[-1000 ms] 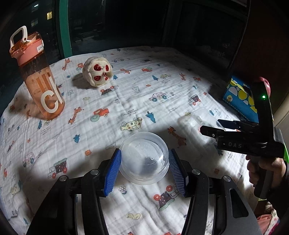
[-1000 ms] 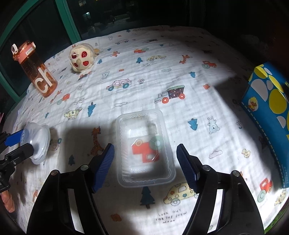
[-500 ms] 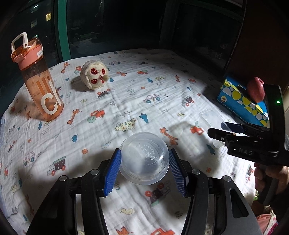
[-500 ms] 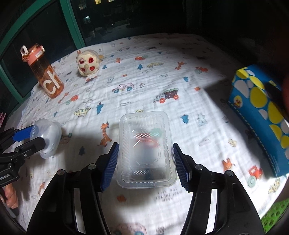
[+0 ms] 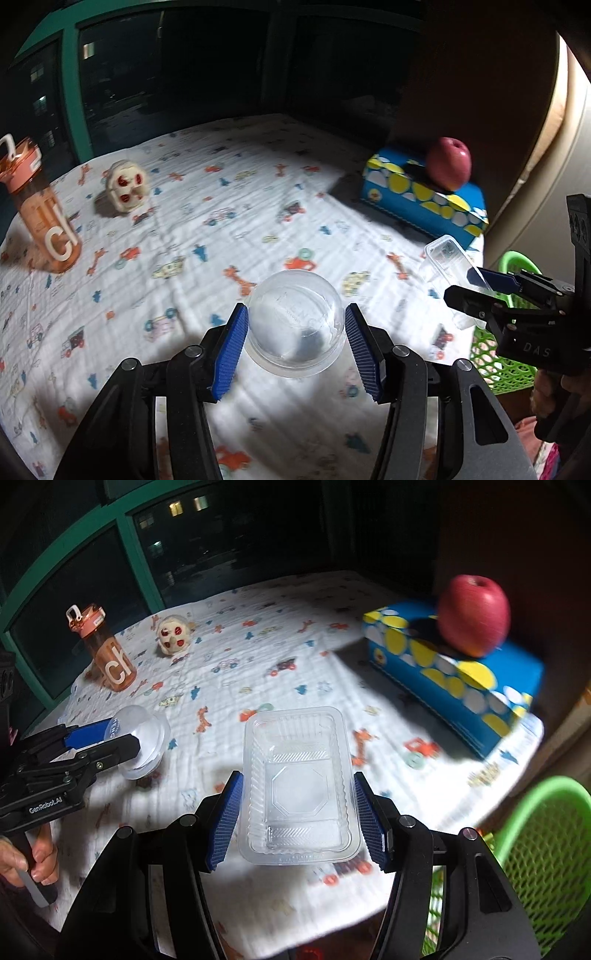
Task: Collect trash
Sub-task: 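Carry container and cup over the green basket with both tools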
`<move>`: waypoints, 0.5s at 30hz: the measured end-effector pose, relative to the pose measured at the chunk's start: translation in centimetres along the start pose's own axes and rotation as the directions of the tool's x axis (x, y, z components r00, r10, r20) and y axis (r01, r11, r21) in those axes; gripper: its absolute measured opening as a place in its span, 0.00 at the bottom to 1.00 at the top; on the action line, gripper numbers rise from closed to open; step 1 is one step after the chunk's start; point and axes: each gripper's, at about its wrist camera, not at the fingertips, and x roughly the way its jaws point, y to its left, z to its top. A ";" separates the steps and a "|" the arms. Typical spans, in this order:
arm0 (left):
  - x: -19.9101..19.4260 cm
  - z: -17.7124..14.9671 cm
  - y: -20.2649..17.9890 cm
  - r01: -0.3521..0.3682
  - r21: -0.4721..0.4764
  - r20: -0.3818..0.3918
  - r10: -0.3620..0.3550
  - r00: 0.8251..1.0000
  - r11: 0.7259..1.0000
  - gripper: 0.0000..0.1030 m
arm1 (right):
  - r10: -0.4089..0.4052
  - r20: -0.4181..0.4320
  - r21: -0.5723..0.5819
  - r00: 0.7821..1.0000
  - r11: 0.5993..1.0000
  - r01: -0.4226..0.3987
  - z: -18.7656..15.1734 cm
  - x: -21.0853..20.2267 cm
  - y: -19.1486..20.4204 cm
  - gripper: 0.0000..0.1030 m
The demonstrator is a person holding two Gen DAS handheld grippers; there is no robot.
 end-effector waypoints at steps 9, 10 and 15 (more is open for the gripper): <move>0.4 0.1 -7.6 0.100 0.091 -0.003 -0.100 0.995 0.991 0.51 | -0.074 0.042 0.114 0.996 0.991 0.069 -3.9 -5.8 -5.8 0.57; 0.4 0.2 -8.4 0.111 0.102 -0.004 -0.111 0.994 0.989 0.51 | -0.085 0.045 0.125 0.995 0.989 0.079 -4.3 -6.3 -6.4 0.57; 0.4 0.7 -12.2 0.155 0.155 -0.007 -0.156 0.988 0.976 0.51 | -0.144 0.057 0.190 0.988 0.973 0.131 -6.4 -9.0 -9.8 0.57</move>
